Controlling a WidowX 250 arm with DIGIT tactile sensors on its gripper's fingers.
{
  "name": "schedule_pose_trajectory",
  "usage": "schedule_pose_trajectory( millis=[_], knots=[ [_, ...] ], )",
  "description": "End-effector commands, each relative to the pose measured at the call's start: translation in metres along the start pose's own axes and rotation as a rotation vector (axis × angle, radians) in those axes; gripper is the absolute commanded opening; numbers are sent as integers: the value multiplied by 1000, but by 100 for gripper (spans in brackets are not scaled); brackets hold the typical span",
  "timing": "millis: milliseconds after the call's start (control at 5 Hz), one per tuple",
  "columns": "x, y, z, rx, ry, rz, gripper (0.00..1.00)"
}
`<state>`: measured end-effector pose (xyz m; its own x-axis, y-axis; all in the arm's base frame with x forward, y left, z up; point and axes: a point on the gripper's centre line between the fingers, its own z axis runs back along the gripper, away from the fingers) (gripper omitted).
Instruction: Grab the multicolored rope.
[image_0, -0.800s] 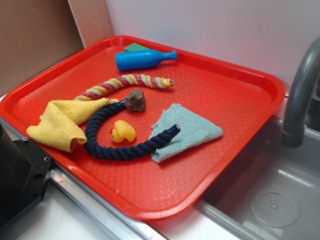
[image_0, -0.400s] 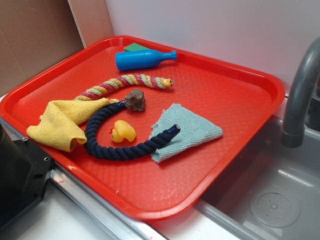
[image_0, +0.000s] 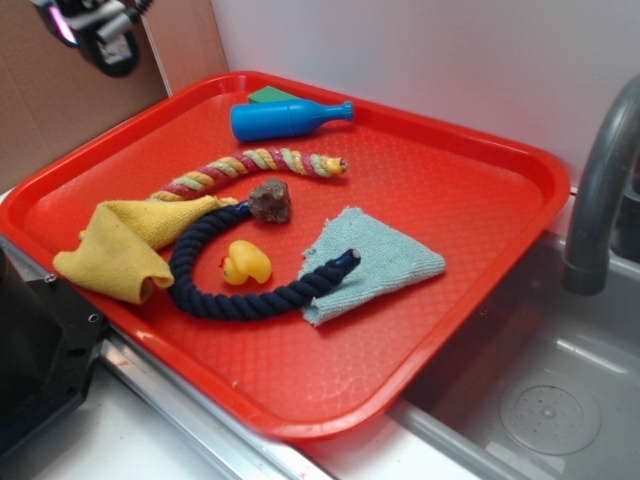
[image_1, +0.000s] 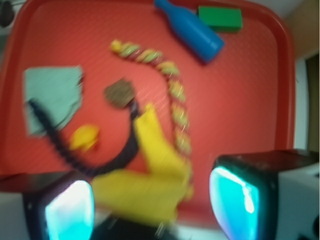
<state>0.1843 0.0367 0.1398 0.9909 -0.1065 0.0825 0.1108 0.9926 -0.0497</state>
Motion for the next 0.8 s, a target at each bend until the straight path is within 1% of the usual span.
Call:
schedule_pose_trajectory(
  millis=[0, 200, 400, 600],
  knots=[
    [34, 21, -74, 8, 18, -63, 100],
    [35, 21, -92, 26, 22, -82, 100],
    [37, 18, -106, 46, 55, -74, 100],
    [37, 21, -115, 29, 71, -67, 100]
  ],
)
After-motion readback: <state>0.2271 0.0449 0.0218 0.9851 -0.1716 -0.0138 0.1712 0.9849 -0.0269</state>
